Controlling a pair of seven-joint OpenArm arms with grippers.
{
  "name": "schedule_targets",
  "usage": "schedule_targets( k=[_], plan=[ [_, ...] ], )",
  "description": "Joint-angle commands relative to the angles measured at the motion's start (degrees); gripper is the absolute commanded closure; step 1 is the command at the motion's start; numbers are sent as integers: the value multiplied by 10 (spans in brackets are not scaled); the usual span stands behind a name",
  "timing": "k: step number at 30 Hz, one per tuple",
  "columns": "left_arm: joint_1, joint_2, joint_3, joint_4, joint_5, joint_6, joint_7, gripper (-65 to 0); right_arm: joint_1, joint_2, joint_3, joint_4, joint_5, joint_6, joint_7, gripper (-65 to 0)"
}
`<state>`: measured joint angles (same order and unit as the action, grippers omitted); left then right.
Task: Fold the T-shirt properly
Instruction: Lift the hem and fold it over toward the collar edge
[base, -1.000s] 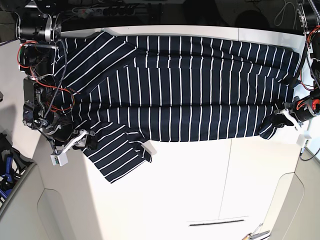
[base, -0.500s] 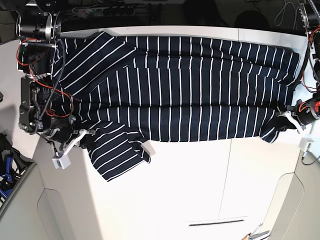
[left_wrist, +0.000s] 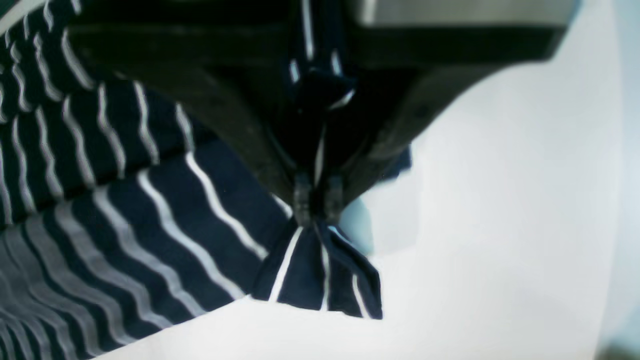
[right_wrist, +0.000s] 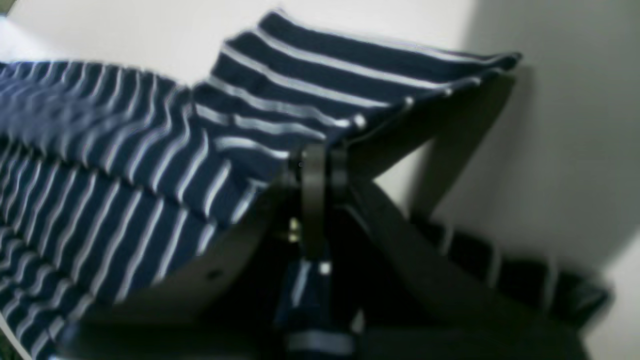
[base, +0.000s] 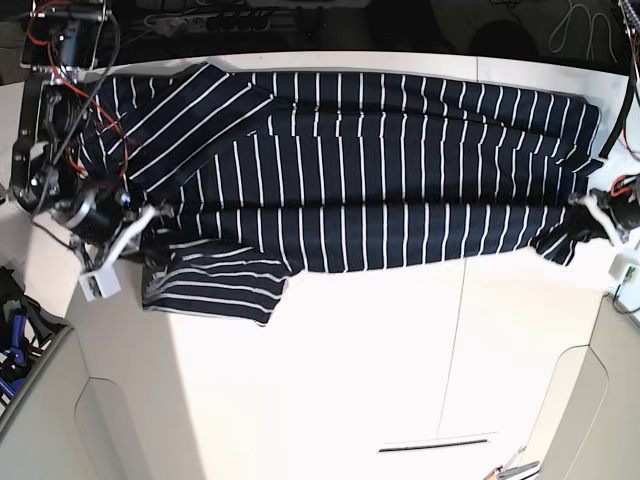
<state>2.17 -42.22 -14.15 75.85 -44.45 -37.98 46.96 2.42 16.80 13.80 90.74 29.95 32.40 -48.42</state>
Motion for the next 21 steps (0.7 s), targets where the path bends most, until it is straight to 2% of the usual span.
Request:
schedule_targets(
  k=[1, 6, 11, 21],
  plan=[
    [-1, -16, -19, 9, -5, 0, -8, 0, 0, 7, 10, 25, 16, 4, 11, 0],
    [30, -16, -67, 9, -5, -5, -8, 0, -43, 7, 31, 86, 53, 4, -8, 0],
    [45, -16, -82, 12, -10, -7, -2, 0, -81, 7, 36, 128, 61, 4, -14, 0],
    [64, -16, -83, 57, -81, -13, 93, 0, -156, 7, 54, 186, 61, 4, -13, 0]
  ],
)
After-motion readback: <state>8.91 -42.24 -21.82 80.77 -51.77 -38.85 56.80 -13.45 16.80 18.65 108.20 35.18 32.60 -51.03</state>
